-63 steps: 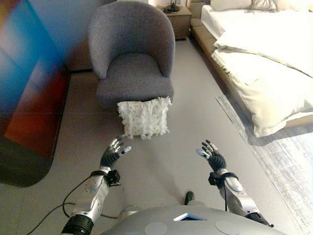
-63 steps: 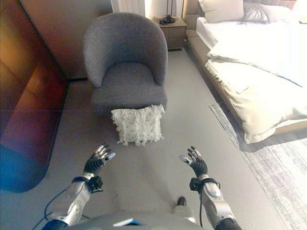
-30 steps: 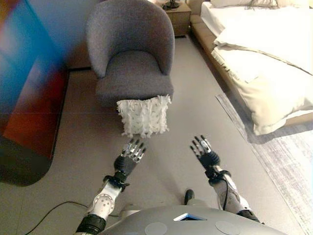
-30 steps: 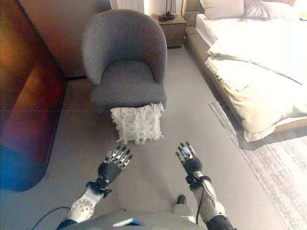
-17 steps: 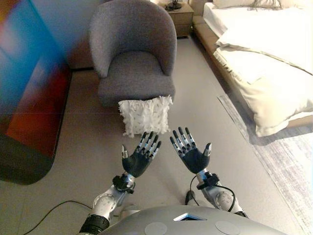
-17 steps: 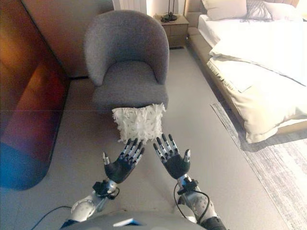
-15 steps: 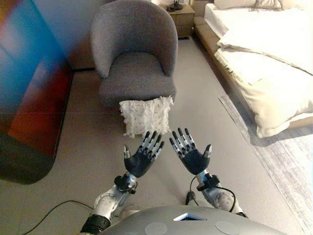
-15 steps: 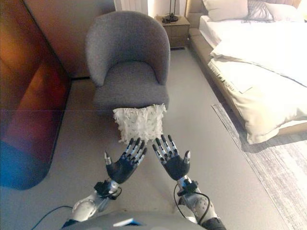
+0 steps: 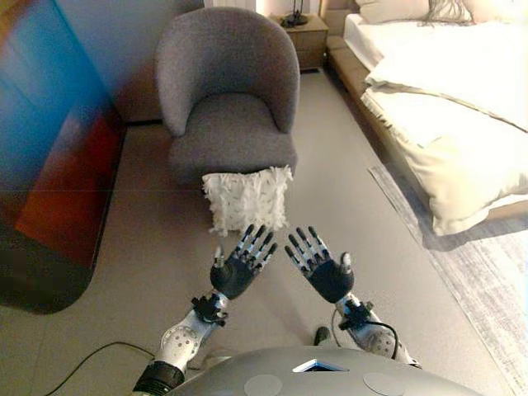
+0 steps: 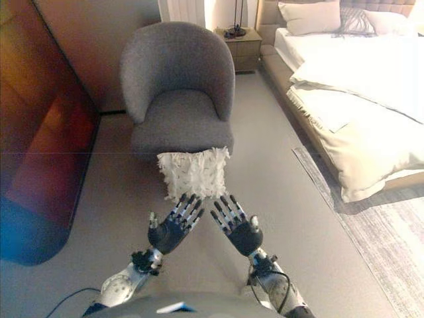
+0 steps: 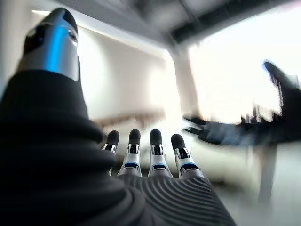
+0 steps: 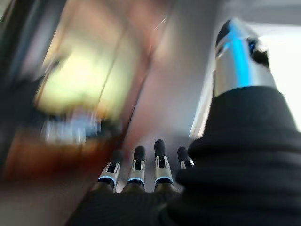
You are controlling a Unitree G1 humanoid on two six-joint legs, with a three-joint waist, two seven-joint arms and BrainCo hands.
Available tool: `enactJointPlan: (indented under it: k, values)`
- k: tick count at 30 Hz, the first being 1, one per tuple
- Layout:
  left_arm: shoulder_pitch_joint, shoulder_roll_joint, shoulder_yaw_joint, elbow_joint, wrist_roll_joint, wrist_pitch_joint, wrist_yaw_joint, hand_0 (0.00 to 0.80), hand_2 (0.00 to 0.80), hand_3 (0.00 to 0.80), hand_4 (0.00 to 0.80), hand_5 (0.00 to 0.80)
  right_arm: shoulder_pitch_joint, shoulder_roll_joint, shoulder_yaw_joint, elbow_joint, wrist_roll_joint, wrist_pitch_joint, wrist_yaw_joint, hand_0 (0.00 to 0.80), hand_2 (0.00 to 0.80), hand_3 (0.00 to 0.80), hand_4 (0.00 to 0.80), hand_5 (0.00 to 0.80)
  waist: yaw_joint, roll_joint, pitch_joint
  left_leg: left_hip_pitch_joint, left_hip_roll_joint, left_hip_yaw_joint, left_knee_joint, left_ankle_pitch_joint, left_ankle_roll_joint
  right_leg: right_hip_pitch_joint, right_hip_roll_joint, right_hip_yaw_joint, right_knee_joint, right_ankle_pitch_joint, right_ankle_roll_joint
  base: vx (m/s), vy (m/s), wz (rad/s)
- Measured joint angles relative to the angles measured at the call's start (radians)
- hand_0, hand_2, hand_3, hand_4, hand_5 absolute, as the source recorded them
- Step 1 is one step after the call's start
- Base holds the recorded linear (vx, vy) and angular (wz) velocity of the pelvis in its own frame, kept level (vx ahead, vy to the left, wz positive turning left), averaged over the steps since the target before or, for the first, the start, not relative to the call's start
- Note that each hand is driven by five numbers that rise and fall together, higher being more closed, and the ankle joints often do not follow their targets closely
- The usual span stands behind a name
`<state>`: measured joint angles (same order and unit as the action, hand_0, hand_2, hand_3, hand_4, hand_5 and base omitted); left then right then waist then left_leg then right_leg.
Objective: Pick up the cushion and take it to the sofa
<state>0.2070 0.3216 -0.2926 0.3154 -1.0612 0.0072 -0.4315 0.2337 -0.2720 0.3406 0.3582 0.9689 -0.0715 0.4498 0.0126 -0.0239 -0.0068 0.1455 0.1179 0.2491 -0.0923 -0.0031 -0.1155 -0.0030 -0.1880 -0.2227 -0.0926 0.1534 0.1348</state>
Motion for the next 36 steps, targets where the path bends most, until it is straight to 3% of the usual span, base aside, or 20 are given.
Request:
enactJointPlan:
  k: [3,5,14,17,28,32,34,35,36]
  values:
    - [-0.010,0.054,0.045,-0.009,0.295,-0.131,0.273,0.000,0.000,0.000,0.000,0.000,0.003,-0.067,-0.016,-0.008,-0.232,-0.063,-0.229,0.000,0.000,0.000,0.000,0.000,0.000,-0.002,-0.001,-0.001,0.000,0.000,0.000,0.000,0.000,-0.001,0.000,0.000,-0.001,0.000,0.000,0.013,-0.004,0.00]
    - [-0.011,0.071,0.063,-0.009,0.374,-0.159,0.351,0.000,0.000,0.000,0.000,0.000,0.003,-0.080,-0.032,-0.011,-0.256,-0.071,-0.276,0.000,0.000,0.000,0.000,0.000,0.000,-0.002,0.000,0.000,0.000,-0.001,0.000,-0.001,0.000,-0.001,0.001,0.001,-0.001,0.000,0.000,0.070,-0.002,0.00]
    - [0.034,0.024,0.079,0.000,0.383,-0.178,0.403,0.000,0.000,0.000,0.000,0.000,0.006,-0.030,-0.036,-0.006,-0.309,-0.080,-0.330,0.000,0.000,0.000,0.000,0.000,0.000,-0.016,0.006,0.000,-0.003,0.025,0.000,-0.002,-0.002,-0.018,0.003,0.027,0.002,0.008,-0.003,0.004,0.054,-0.08]
    - [0.030,0.043,0.079,0.022,0.504,-0.213,0.475,0.000,0.000,0.000,0.000,0.000,-0.001,-0.035,-0.038,-0.006,-0.339,-0.082,-0.385,0.000,0.000,0.000,0.000,0.000,-0.003,-0.021,0.012,0.001,-0.004,0.032,0.000,-0.002,-0.002,-0.022,0.004,0.038,0.003,0.011,-0.004,-0.001,0.097,-0.08]
    - [0.079,0.009,0.131,0.099,0.455,-0.232,0.365,0.000,0.000,0.000,0.000,0.000,0.008,0.003,-0.113,0.009,-0.309,-0.082,-0.394,0.000,0.000,0.000,0.000,0.000,-0.011,-0.021,0.035,0.018,-0.015,0.048,0.002,-0.006,-0.004,-0.019,-0.004,0.056,0.009,0.013,0.000,0.053,0.105,-0.05]
    - [0.046,0.009,0.135,0.106,0.434,-0.226,0.339,0.000,0.000,0.000,0.000,0.000,-0.026,0.018,-0.141,0.019,-0.307,-0.091,-0.403,0.000,0.000,0.000,0.000,0.000,-0.025,-0.018,0.091,-0.020,-0.069,0.001,0.059,-0.041,0.042,-0.111,-0.060,0.075,0.167,-0.001,0.009,-0.033,0.222,-0.07]
    - [-0.029,-0.003,0.147,0.122,0.408,-0.214,0.333,0.000,0.000,0.000,0.000,0.000,-0.033,0.024,-0.148,0.018,-0.307,-0.117,-0.423,0.000,0.000,0.000,0.000,0.000,-0.039,-0.008,0.147,-0.120,-0.097,-0.009,0.270,-0.137,0.120,-0.197,-0.108,0.092,0.332,0.015,0.023,0.042,0.206,0.22]
    - [-0.047,-0.013,0.159,0.132,0.395,-0.206,0.330,0.000,0.000,0.000,0.000,0.000,-0.035,0.015,-0.151,0.019,-0.306,-0.121,-0.436,0.000,0.000,0.000,0.000,0.000,-0.055,0.019,0.164,-0.160,-0.081,-0.043,0.361,-0.181,0.107,-0.229,-0.113,0.126,0.424,0.028,0.024,0.115,0.117,0.41]
    - [-0.056,-0.010,0.163,0.140,0.386,-0.194,0.330,0.000,0.000,0.000,0.000,0.000,-0.007,0.017,-0.150,0.026,-0.306,-0.120,-0.441,0.000,0.000,0.000,0.000,0.000,-0.067,0.038,0.169,-0.158,-0.079,-0.065,0.375,-0.189,0.114,-0.253,-0.108,0.159,0.510,0.037,0.008,0.194,0.066,0.61]
